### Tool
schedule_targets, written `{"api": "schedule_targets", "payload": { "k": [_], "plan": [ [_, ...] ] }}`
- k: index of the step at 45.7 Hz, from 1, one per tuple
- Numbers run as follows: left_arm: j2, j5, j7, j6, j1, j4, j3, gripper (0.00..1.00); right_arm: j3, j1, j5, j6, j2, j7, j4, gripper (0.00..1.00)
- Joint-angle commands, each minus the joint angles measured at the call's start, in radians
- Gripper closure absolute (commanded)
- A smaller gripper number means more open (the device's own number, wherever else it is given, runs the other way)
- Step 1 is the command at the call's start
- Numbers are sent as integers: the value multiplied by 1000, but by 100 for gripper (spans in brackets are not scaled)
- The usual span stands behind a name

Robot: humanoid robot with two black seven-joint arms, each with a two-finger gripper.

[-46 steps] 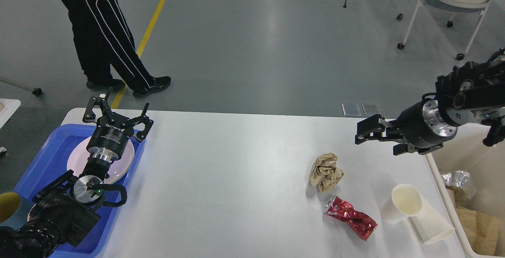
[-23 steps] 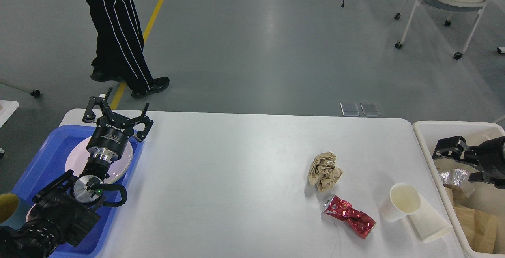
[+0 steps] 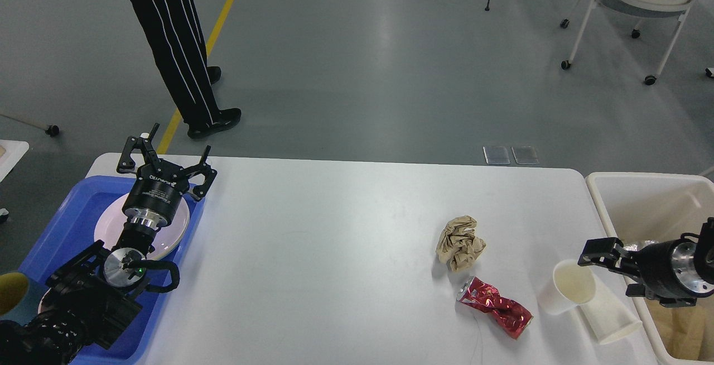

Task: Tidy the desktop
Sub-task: 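Lower the right gripper beside the white paper cup and grasp it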

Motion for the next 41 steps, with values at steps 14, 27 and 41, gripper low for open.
{"api": "schedule_targets", "payload": {
  "k": [14, 27, 41],
  "plan": [
    [0, 0, 0, 0, 0, 0, 0, 1, 13, -163, 0, -283, 117, 22, -29, 16],
    [0, 0, 0, 0, 0, 0, 0, 1, 13, -183, 0, -326, 123, 19, -34, 99],
    [0, 0, 0, 0, 0, 0, 0, 1, 13, -185, 0, -327, 124, 19, -26, 100]
  ]
}}
